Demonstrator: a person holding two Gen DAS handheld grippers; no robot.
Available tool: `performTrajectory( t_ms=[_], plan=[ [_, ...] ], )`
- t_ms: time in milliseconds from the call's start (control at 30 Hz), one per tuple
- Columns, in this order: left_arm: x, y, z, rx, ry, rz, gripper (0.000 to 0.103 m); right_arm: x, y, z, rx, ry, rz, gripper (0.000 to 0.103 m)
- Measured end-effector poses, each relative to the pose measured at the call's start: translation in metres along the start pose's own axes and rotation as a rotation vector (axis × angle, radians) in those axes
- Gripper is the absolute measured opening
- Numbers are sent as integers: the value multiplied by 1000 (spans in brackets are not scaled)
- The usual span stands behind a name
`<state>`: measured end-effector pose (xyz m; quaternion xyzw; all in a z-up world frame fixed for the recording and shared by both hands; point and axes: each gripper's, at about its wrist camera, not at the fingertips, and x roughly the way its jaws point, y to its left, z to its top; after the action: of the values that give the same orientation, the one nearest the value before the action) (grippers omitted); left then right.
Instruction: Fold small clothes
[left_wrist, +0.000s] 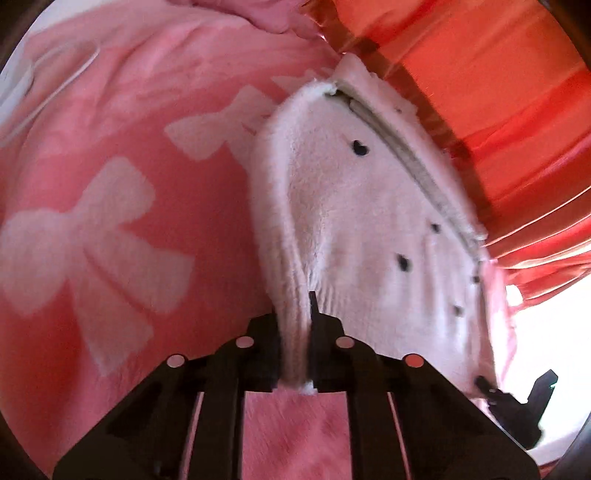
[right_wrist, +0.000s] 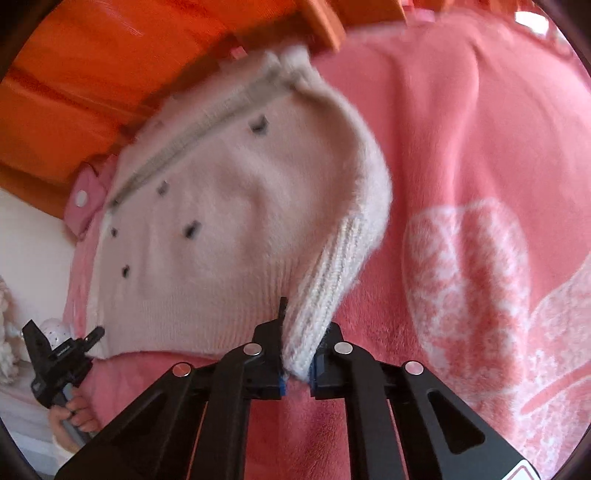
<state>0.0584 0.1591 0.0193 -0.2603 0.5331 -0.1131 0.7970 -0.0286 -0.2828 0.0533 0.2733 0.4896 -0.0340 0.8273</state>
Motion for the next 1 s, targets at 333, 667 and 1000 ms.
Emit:
performTrajectory(
  t_ms=[333,667,1000],
  plan=[
    [-61,-12,-28,147,29,-29,6,-56,-18,-58,5,-46,45,6],
    [-14,5,-37,35,95,84,47,-19,-31,-49,107,149,34,19],
    [-7,-13,-31,64,119,57,10,-21,-20,-41,123,111,56,7]
  ],
)
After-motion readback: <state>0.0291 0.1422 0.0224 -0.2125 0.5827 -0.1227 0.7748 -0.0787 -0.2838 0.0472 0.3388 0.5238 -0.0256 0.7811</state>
